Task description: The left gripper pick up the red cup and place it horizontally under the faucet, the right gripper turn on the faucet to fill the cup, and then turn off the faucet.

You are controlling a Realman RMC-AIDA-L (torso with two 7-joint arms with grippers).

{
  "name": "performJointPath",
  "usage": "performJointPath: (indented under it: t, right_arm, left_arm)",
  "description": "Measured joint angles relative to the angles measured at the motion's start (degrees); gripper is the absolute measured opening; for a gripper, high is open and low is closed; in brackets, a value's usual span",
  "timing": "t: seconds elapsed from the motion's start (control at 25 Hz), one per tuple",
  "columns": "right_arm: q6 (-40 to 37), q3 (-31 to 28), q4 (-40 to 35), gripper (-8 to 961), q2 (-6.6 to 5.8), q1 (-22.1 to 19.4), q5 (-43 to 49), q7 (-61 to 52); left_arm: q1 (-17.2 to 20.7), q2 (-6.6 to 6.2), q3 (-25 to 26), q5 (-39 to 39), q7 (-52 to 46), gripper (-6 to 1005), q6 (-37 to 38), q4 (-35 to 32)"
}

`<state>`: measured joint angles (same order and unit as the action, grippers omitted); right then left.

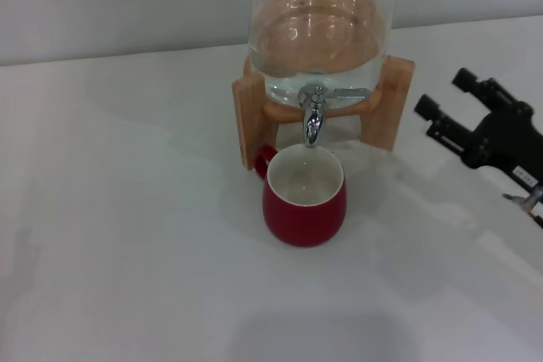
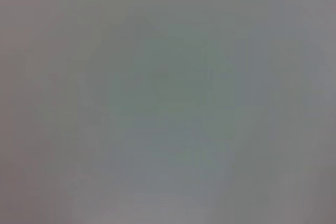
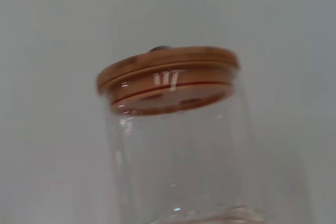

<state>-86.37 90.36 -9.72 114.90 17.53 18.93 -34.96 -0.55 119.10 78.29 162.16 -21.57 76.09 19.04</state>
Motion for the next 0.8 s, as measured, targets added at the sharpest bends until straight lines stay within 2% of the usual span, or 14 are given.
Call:
performJointPath:
  t: [0.8]
  right_arm:
    - [-0.33, 6.12, -0.79, 808, 0.29, 4.43, 1.21, -3.08]
  left_arm:
    - [-0.30, 0.26, -0.74, 0.09, -0.05, 879, 0.11, -1.58]
